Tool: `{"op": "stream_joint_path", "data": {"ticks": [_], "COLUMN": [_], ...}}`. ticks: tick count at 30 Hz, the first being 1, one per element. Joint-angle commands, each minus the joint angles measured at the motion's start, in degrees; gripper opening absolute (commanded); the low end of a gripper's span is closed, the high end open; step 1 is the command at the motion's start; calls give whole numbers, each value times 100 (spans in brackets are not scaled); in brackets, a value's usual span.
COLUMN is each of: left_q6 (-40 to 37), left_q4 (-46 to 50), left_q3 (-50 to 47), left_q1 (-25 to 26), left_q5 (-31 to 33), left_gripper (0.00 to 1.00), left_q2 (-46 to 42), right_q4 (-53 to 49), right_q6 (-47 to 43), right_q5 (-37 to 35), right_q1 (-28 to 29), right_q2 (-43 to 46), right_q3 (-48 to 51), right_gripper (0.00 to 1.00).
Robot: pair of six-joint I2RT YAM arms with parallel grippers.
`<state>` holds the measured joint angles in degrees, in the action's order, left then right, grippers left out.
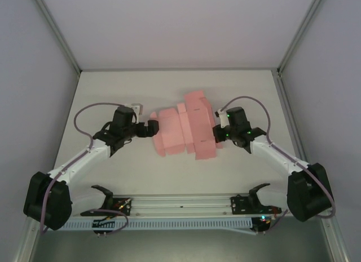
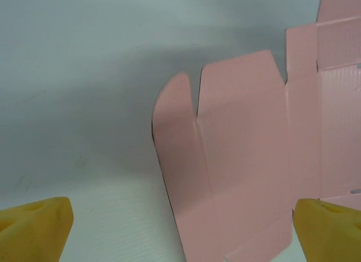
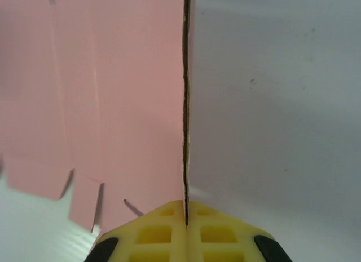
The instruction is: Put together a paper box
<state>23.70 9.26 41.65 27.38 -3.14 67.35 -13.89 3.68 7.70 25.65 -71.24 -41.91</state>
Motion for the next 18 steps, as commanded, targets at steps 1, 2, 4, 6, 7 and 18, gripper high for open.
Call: {"op": "stream_joint_path", "data": {"ticks": [1,2,4,6,7,18], "left_q6": [52,52,50,49,60,138], "left_q4": [187,191,217,242,261,466], "left_q3": [41,32,14,-25,-45,9], "left_q1": [-30,-28,-29,-30,-36,-31], "left_q5": [200,191,195,205,211,376], "left_gripper": [100,100,100,100,100,99], "left_q2": [-225,-286,-415,-557,-618,-734], "right_q4": [-805,-840,-824,-580,-399,2749], "right_q6": [-1108,-1311,-1605,-2016,-2261,-5005], "right_q5": [-1878,-2129,-2731,-3187,-3349,-4357], "right_q1": [661,864,1299,1685,1858,2914], "right_q2": [-323,-433,-645,-820,-888,-1384], "right_q3": [-405,-499,-667,-691,-673,-116], "right_gripper": [0,0,0,0,0,0]}}
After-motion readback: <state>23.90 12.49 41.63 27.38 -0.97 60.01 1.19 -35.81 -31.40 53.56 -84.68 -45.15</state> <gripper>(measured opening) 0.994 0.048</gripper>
